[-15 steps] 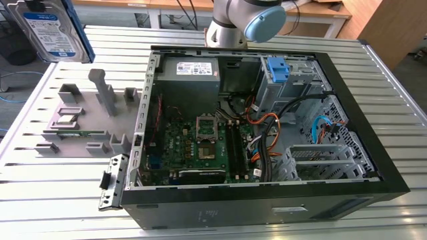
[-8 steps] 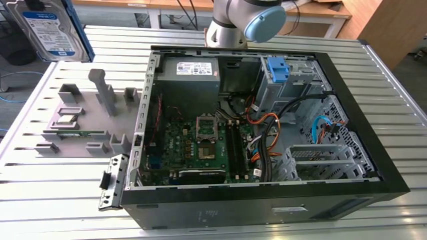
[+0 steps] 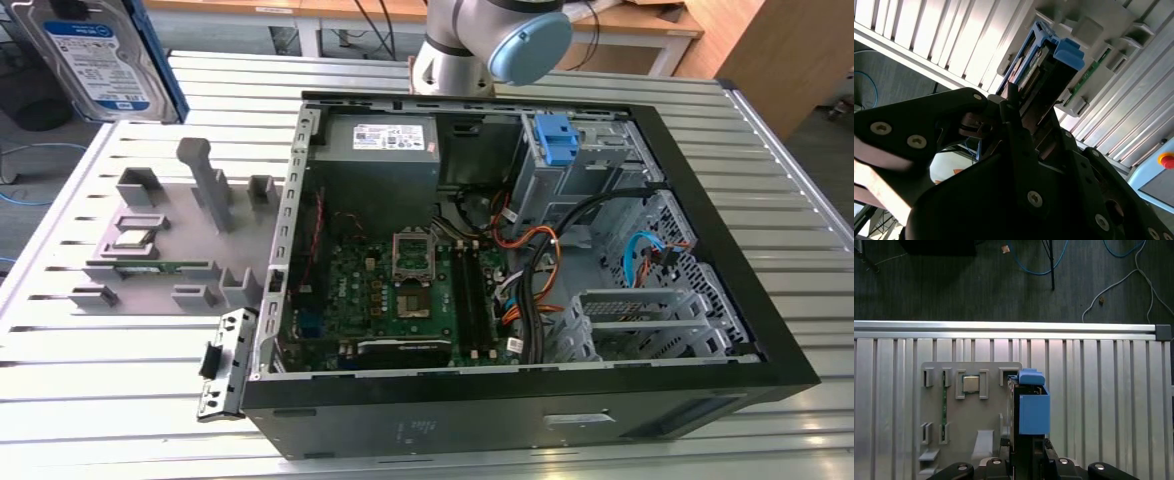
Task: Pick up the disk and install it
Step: 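Pick up the disk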
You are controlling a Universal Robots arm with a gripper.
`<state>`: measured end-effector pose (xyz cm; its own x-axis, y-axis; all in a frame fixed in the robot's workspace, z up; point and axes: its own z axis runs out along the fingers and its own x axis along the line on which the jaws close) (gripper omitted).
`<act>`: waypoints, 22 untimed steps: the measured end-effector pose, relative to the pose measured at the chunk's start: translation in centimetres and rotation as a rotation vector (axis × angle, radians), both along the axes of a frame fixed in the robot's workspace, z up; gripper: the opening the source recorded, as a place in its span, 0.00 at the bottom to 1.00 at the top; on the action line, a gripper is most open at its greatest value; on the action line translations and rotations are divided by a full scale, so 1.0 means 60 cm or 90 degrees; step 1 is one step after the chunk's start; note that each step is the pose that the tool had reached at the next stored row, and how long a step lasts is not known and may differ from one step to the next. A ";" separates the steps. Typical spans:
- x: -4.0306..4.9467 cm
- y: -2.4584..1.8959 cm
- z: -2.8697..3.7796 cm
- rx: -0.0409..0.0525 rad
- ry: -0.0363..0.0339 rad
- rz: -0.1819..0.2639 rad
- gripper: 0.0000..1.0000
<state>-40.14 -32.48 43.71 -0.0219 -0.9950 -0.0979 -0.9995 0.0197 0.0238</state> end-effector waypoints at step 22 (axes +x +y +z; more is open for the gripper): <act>0.000 0.0000 0.038 0.0001 0.0000 0.000 0.35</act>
<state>-40.14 -32.48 46.02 -0.0219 -0.9949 -0.0980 -0.9995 0.0197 0.0238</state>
